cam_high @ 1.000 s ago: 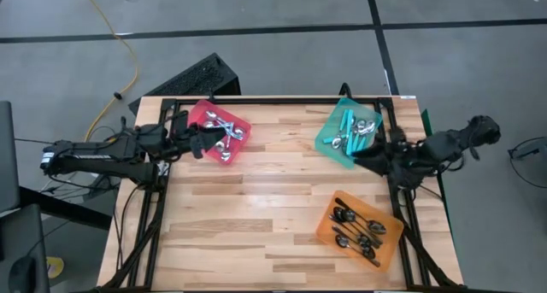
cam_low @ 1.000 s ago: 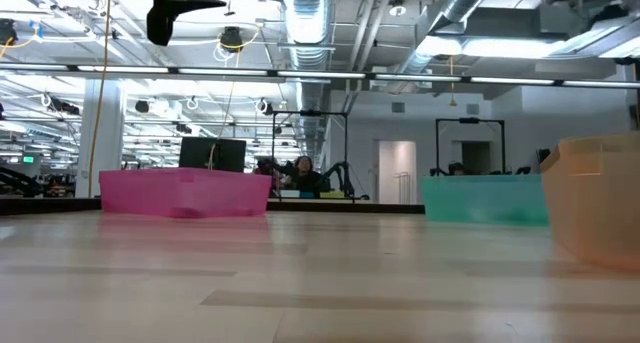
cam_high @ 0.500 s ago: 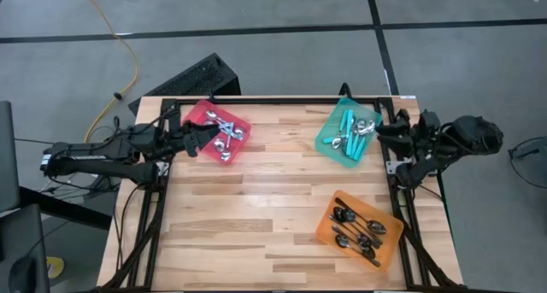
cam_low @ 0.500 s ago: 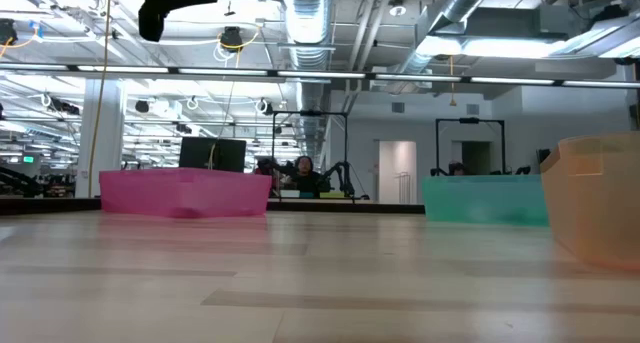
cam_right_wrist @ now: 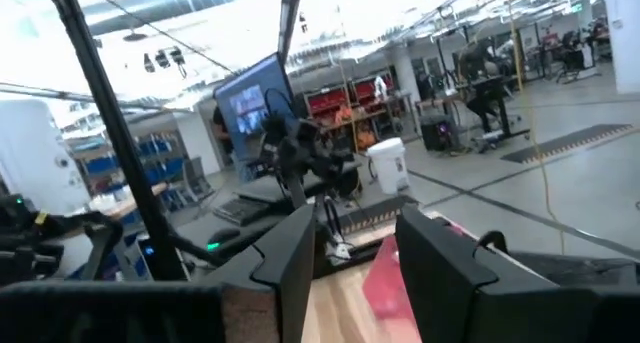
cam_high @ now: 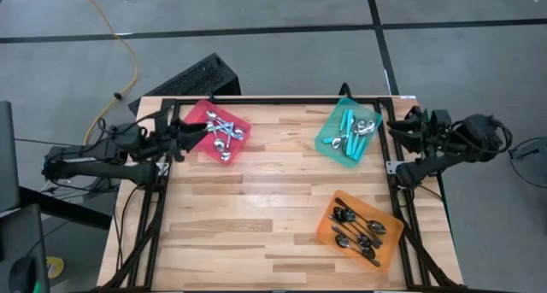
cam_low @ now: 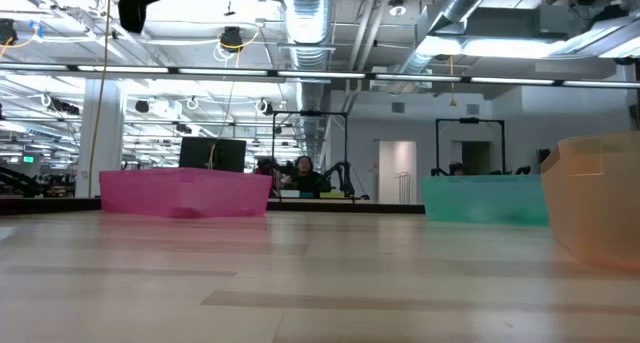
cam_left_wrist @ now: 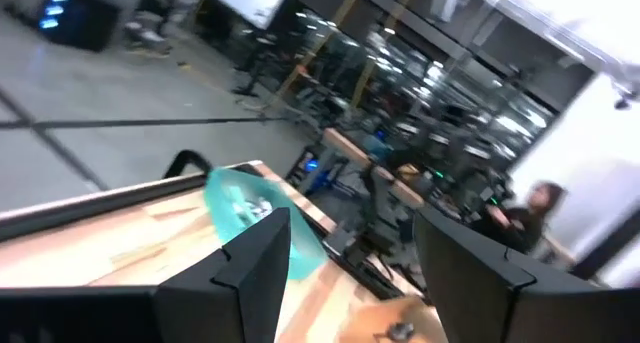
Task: Sort silverware by color (type)
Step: Return to Home Position
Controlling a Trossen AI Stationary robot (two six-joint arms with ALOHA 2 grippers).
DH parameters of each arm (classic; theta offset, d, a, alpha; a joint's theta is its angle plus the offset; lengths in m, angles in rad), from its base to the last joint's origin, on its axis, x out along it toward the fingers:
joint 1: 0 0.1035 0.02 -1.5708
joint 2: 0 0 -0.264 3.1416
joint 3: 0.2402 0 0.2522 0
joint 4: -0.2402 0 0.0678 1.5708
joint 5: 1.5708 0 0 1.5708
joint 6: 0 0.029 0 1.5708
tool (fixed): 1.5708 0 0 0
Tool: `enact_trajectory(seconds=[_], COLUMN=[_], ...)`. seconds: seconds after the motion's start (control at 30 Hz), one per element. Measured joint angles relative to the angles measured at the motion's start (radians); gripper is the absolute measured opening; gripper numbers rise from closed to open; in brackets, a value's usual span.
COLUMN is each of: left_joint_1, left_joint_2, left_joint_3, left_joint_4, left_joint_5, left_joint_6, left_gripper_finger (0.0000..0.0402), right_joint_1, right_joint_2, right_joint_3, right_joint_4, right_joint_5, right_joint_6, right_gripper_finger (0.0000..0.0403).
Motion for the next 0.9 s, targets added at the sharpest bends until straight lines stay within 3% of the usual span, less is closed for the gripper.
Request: enact_trajectory(seconds=[0.2, 0.43, 0.6, 0.9], left_joint_1=[-0.007, -0.082, -0.154, -0.280], left_joint_2=[-0.075, -0.214, -0.275, -0.281], left_joint_3=[-0.113, -0.441, -0.592, -0.621], left_joint_4=[0.078, 0.452, 0.596, 0.578], left_joint_5=[0.073, 0.063, -0.015, -0.198], left_joint_6=[0.017, 0.011, 0.003, 0.053], left_gripper_finger=[0.0197, 0.0197, 0.0197, 0.0197], right_joint_1=[-0.014, -0.023, -0.037, -0.122], right_joint_2=[-0.099, -0.139, -0.141, -0.142], right_joint_3=[-0.142, -0.314, -0.391, -0.576], right_joint_4=[0.140, 0.244, 0.276, 0.424], right_joint_5=[0.015, 0.048, 0.002, -0.014], right_joint_6=[-0.051, -0.041, -0.034, 0.016], right_gripper_finger=[0.0164, 0.0164, 0.0164, 0.0164])
